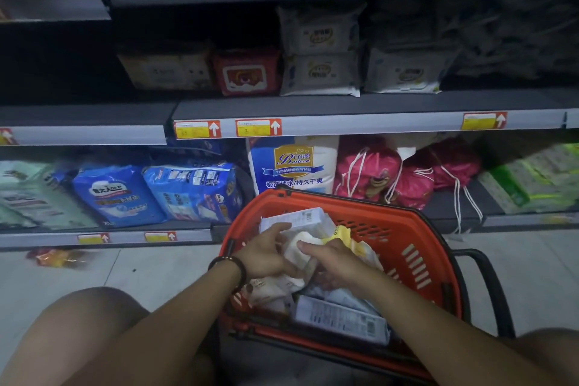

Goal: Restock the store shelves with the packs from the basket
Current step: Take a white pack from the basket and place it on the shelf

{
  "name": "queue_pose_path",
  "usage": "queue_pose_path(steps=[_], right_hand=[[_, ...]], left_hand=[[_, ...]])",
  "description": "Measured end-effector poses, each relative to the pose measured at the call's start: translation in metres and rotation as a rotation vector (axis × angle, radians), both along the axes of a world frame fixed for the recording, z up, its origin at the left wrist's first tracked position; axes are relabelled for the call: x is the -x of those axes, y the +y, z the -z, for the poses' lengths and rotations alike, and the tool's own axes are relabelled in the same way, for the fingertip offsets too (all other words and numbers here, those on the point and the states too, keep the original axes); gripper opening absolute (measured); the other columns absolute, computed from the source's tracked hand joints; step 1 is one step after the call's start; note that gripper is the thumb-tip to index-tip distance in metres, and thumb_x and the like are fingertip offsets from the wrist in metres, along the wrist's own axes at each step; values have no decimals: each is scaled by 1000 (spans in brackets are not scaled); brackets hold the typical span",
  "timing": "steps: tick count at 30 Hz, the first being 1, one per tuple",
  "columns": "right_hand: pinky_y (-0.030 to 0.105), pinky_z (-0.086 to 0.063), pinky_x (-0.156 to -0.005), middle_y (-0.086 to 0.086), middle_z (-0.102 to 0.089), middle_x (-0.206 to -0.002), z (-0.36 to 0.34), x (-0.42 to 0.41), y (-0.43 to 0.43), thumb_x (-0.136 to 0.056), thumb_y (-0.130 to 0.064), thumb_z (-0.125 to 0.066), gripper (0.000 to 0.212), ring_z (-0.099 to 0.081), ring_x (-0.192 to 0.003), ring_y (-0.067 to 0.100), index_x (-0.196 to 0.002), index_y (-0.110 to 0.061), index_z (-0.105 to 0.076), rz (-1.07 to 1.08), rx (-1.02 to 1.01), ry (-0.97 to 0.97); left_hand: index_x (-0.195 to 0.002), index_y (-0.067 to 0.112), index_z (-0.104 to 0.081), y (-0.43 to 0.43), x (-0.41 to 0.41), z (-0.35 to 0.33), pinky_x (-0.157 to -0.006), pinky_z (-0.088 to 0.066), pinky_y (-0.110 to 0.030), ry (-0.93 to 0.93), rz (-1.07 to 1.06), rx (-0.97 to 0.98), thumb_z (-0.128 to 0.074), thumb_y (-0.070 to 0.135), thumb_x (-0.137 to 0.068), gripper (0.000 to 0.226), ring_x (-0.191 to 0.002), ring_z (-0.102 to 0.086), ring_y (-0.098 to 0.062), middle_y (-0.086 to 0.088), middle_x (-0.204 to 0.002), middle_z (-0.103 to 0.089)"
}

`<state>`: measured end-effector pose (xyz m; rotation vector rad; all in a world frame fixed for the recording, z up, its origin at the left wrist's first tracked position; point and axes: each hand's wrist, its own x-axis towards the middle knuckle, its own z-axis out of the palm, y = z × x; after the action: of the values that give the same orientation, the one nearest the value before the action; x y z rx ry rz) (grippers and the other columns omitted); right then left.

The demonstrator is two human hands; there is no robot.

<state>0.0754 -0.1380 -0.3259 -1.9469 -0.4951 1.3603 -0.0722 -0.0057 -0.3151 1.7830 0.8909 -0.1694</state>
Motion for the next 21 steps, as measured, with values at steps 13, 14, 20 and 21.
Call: queue_pose_path(steps=[13,14,20,21], right_hand=[[57,-66,-79,16,-64,-129,20,36,22,-45,-56,-97,118,-73,-107,36,-135,-11,-36,263,13,131],[53,-66,-82,14,-58,-137,21,40,22,-49,-57,-94,125,-68,-113,34,-145,-12,-27,244,20,67],[53,-64,-86,3,-65,-116,4,33,13,-47,-37,-89,90,-68,-103,28,-127,-25,-48,264,-93,-38],[51,-63,-86,2,-68,-115,-2,27,10,-44,-39,-88,87,-69,-103,27,-123,-27,-54,264,-135,-45]], left_hand=[[-145,36,-51,2,35,12,-82,-62,-36,-76,29,210,-53,-14,-74,88,-120,-65,-14,9,-141,-61],[-140,35,-55,4,41,11,-72,-58,-32,-87,-21,291,-51,-19,-75,85,-119,-65,-17,5,-143,-60],[-134,12,-61,22,56,-2,-97,-57,-51,-221,-392,308,-72,-8,-78,60,-106,-66,-31,-16,-118,-67],[-132,14,-62,27,56,-8,-96,-58,-48,-242,-434,210,-77,1,-76,60,-108,-68,-30,-13,-122,-67]])
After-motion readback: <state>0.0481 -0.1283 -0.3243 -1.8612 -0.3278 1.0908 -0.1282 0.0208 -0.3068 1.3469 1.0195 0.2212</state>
